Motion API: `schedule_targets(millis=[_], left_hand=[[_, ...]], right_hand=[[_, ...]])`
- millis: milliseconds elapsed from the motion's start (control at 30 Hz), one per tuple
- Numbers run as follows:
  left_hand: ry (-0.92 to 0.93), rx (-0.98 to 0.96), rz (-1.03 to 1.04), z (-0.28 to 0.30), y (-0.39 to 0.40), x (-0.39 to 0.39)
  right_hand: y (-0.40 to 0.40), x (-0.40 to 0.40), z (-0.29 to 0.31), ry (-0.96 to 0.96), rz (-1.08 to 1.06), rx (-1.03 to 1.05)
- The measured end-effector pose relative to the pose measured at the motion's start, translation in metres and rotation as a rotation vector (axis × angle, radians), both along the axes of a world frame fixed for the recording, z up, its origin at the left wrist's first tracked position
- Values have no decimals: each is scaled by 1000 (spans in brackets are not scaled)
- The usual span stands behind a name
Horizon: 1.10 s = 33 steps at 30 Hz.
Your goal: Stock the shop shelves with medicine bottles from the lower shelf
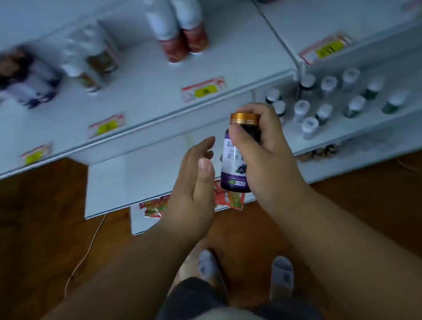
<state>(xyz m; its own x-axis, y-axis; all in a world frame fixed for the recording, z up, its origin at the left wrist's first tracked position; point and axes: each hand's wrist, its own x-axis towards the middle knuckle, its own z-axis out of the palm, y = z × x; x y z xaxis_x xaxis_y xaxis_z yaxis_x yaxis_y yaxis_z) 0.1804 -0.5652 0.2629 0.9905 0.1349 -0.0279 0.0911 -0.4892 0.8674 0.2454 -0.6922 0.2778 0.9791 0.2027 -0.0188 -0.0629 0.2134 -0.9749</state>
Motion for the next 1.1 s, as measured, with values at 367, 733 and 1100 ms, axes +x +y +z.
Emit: schedule_targets(millis=[367,733,1100], left_hand=[[-147,132,239,75,222,-123],[-91,134,324,85,369,-159],[50,539,157,51,460,-30]], right_hand=[[242,-75,94,-176,419,101],[397,-99,104,-191,459,-85],[475,13,85,-374,419,-489]])
